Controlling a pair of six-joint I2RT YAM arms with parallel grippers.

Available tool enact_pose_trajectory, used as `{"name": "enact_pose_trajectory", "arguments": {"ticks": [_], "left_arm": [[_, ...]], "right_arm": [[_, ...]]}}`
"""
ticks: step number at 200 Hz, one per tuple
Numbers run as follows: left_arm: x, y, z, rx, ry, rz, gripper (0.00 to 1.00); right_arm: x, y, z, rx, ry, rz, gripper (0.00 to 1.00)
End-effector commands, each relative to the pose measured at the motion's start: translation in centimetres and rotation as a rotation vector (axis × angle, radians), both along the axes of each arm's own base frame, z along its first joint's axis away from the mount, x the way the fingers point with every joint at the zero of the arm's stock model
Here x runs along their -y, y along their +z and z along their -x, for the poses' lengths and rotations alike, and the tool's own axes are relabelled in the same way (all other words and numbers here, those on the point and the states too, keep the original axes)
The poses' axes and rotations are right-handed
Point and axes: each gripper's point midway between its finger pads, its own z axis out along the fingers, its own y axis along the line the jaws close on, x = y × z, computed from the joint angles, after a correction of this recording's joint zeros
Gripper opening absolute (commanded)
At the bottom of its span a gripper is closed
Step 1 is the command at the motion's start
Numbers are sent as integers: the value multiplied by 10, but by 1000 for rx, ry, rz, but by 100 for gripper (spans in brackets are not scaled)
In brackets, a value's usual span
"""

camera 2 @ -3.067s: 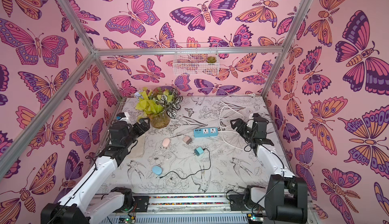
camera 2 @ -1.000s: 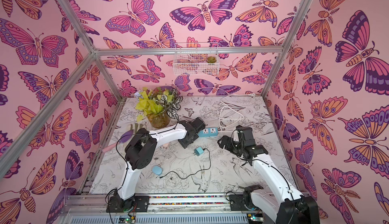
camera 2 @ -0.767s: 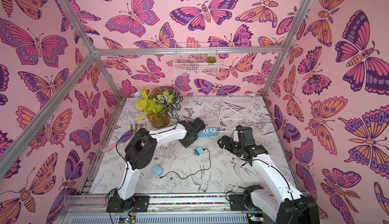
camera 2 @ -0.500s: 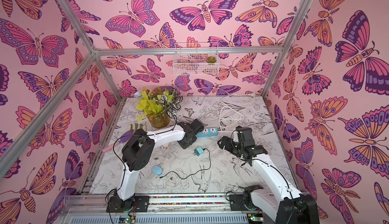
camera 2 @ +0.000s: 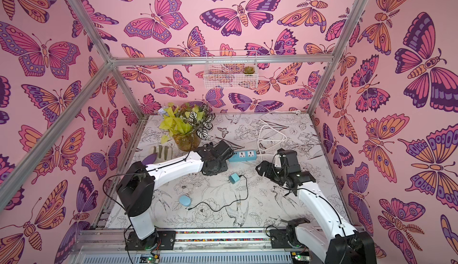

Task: Charge the bluetooth headset
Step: Pick up the plug from the center of the board.

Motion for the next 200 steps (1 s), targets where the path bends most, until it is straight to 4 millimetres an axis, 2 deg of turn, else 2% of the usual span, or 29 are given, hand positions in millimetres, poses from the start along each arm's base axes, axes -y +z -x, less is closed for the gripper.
{"name": "enact_pose_trajectory", "arguments": {"ticks": [1, 57, 87, 146, 165, 200], "left_arm": [[0, 15, 10, 45, -171, 10, 27], [1, 56, 21, 238, -492, 34, 26], [3, 76, 21, 363, -609, 28, 25], [6, 81, 23, 490, -767, -19, 23], [9, 87, 27, 547, -798, -8, 24], [13, 99, 38, 642, -841, 14, 25]], "right_arm": [[-10, 18, -3, 18, 35, -40, 91], [-30, 30, -7, 10, 110, -135, 84], [-42, 45, -10, 31, 151, -204, 81], [-80, 79, -8, 56, 303, -320, 73], [-94, 86, -7, 55, 351, -343, 69], [-125, 93, -1, 55, 451, -363, 69]]}}
